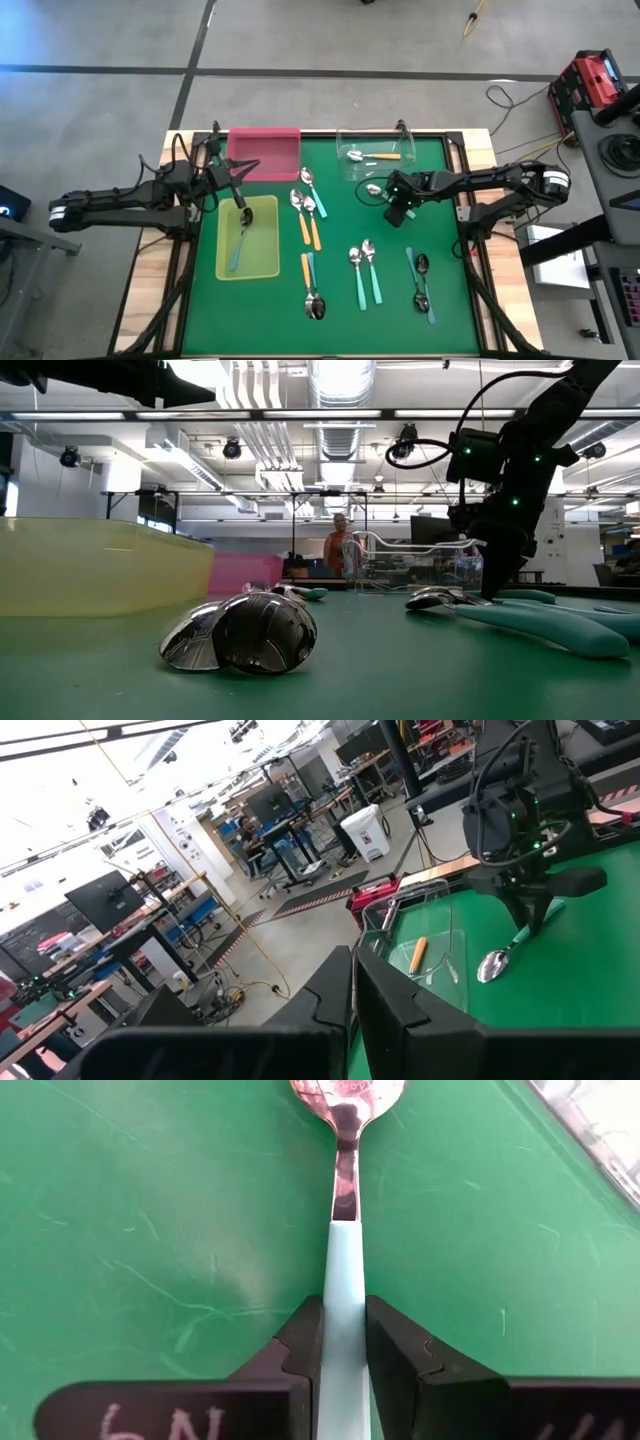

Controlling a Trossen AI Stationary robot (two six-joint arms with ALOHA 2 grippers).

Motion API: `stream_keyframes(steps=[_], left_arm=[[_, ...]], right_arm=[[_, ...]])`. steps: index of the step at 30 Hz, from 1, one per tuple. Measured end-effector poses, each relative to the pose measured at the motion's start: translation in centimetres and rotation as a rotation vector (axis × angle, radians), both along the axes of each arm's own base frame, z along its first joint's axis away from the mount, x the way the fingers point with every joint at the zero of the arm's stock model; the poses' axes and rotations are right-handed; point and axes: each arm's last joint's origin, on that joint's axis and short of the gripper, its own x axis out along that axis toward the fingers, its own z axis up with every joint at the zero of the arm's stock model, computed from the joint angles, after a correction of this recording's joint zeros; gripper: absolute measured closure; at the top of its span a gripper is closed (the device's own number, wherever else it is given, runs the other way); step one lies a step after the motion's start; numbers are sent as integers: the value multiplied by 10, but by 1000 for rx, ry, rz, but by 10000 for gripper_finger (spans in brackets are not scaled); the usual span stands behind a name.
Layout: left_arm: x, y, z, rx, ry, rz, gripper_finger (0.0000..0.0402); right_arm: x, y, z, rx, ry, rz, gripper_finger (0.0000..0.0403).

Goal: Sort silverware by color (type)
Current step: Put the light blue spoon into the red bin

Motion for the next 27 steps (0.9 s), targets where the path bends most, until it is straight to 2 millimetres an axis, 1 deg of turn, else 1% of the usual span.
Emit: stream_keyframes(steps=[9, 14, 21, 27], left_arm=[[0, 0, 0, -1, -1, -5, 401], [0, -1, 0, -9, -6, -21, 401], [0, -1, 1, -21, -27, -27, 401], [2, -4, 2, -28, -34, -139, 401]], right_arm=[[-7, 3, 38, -18, -206, -30, 359], [-8, 5, 51, -14, -301, -16, 359], [-2, 7, 58, 68, -412, 16, 359], [8, 7, 60, 104, -510, 62, 359]])
